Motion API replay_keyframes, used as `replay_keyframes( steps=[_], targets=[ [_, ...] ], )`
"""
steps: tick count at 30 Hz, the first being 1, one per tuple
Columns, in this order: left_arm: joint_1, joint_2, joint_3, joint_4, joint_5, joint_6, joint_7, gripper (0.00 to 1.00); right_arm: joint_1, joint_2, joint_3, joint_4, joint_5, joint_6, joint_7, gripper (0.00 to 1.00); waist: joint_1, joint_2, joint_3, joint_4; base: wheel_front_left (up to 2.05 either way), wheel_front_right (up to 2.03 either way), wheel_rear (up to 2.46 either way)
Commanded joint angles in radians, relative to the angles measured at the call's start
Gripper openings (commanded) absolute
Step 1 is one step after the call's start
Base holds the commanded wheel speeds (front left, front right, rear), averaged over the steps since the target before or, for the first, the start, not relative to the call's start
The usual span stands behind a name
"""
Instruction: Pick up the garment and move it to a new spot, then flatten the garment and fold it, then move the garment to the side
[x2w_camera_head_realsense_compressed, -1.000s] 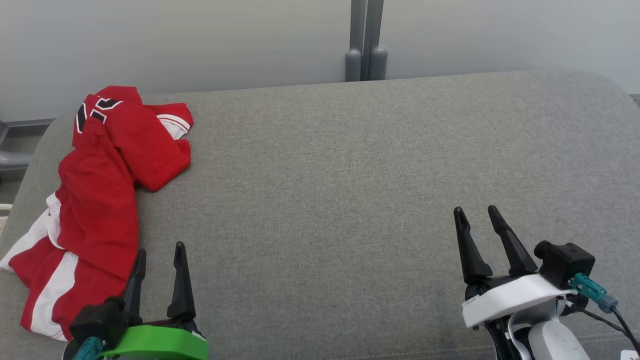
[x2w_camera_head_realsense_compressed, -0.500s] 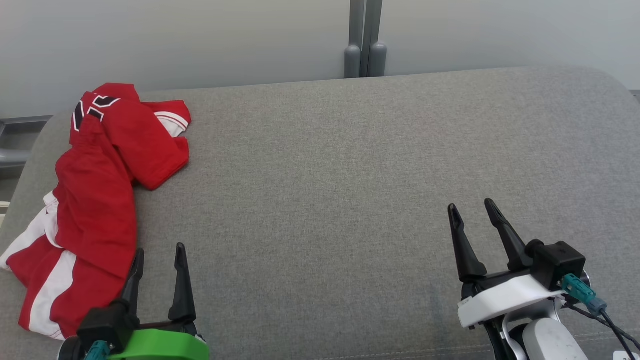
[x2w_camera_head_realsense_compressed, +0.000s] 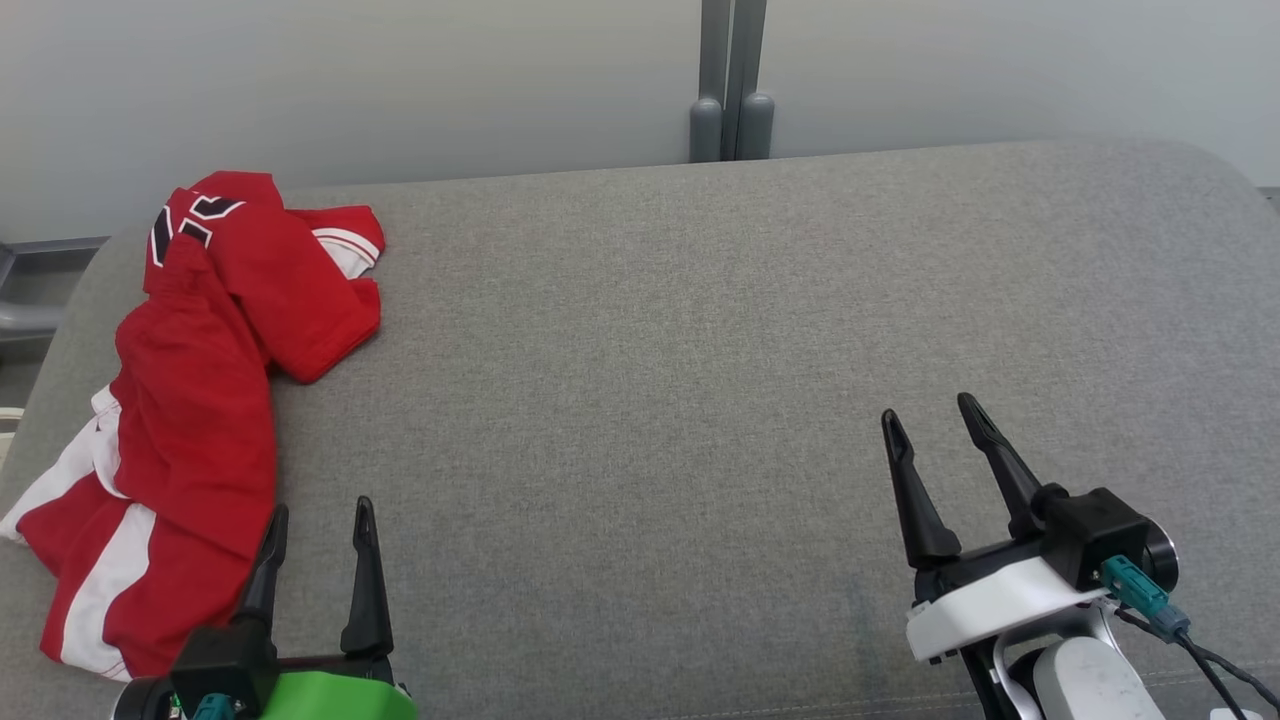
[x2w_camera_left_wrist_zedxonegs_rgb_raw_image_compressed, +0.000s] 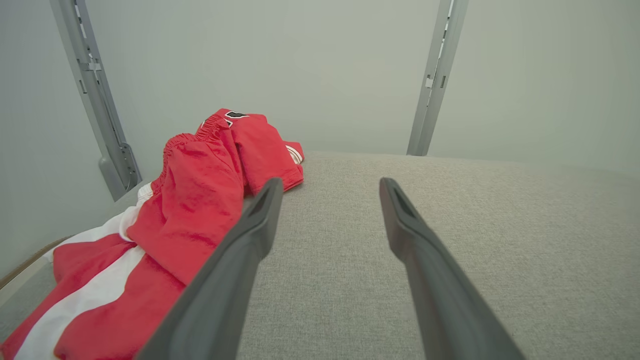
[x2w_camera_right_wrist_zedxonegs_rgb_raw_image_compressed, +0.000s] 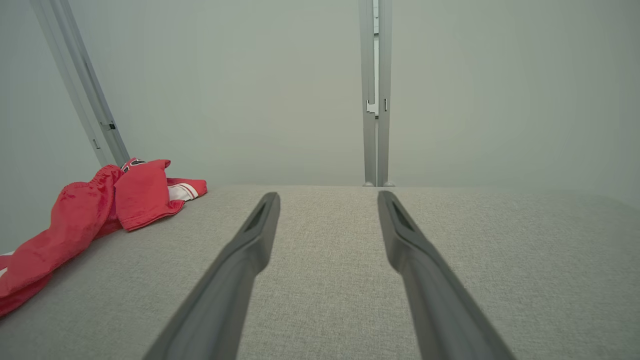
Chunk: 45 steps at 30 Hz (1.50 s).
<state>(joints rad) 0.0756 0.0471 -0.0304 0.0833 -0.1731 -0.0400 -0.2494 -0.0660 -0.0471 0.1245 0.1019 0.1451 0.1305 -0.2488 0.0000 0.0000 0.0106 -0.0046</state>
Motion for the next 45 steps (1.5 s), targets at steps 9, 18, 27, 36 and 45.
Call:
replay_keyframes(
  steps=[9,18,27,36,45],
  targets=[
    [0.001,0.006,0.011,0.014,0.005,-0.001,-0.016,1.00,-0.009,-0.005,0.002,-0.001,-0.045,0.000,-0.018,1.00,0.0000,0.0000,-0.001,-0.001,0.00,0.00,0.00],
    [0.012,0.006,0.011,0.023,0.001,0.001,-0.015,1.00,-0.005,-0.005,-0.002,0.004,-0.034,0.000,-0.018,1.00,0.0000,0.0000,-0.009,-0.002,0.00,0.00,0.00],
    [0.019,0.006,0.007,0.024,0.003,0.006,-0.015,1.00,0.005,-0.005,-0.011,0.008,-0.021,0.000,-0.018,1.00,0.0000,0.0000,-0.017,-0.001,0.00,0.00,0.00],
    [0.017,0.006,0.007,0.029,0.003,0.004,-0.015,1.00,0.005,-0.005,-0.017,0.011,-0.013,0.000,-0.018,1.00,0.0000,0.0000,-0.018,0.004,0.00,0.00,0.00],
    [0.003,0.006,0.016,0.040,0.005,0.003,-0.015,1.00,0.017,-0.005,-0.022,0.010,-0.019,0.000,-0.018,1.00,0.0000,0.0000,-0.020,0.068,0.00,0.00,0.00]
  ],
)
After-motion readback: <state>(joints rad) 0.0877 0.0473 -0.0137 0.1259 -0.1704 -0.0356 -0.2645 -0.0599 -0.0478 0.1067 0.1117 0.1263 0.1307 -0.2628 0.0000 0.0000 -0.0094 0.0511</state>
